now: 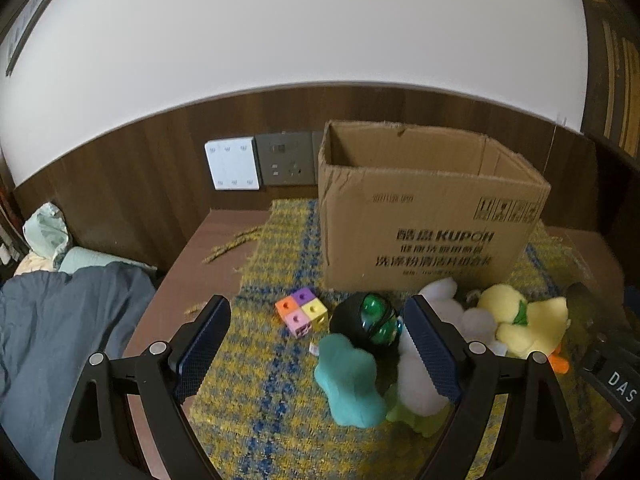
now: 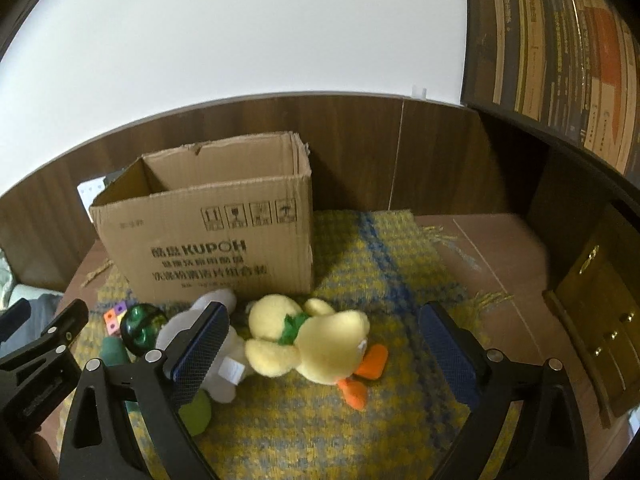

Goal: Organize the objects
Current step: 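Move both tools back down toward the plush toys on the cloth, then grasp the teal plush with left tool while right tool grasps the yellow duck plush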

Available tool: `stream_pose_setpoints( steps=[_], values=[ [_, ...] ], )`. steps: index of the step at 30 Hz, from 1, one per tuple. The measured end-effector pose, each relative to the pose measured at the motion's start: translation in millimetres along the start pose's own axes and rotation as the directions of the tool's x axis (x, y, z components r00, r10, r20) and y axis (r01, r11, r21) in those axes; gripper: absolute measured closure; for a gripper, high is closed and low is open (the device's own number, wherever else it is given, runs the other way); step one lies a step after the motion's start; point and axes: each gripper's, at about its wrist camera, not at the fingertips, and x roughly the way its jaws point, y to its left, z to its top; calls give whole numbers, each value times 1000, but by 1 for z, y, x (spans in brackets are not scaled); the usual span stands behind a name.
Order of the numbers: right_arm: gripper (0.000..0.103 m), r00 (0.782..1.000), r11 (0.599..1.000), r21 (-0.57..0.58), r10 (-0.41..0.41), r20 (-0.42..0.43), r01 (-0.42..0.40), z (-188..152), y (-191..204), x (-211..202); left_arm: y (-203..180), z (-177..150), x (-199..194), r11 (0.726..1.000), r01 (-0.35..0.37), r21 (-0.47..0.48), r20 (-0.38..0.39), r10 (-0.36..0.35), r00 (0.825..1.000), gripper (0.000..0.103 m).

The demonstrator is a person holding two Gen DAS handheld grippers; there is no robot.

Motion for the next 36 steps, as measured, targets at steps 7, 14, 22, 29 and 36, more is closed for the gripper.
stream_pose_setpoints(
  steps=[7,14,22,29,36],
  values=[
    [7,1000,1000,-11,-6,-18,6,-13,2,5,0,-17,15,1000,-2,7,-47,2,999,14],
    [7,999,1000,-22,-18,-27,17,-19,2,10,-5,-30,29,1000,-10,22,-88,11,996,20],
    [7,999,999,-25,-23,-37,22,-22,1,16,-14,-41,53,1000,6,31,-158,-1,987,41],
    [7,998,999,-28,-21,-51,19,-24,2,23,-20,-42,55,998,46,34,-170,-39,985,65],
    [7,995,1000,-3,5,-100,-5,-28,-2,41,-20,-46,51,998,47,40,-157,-40,987,69]
  ],
)
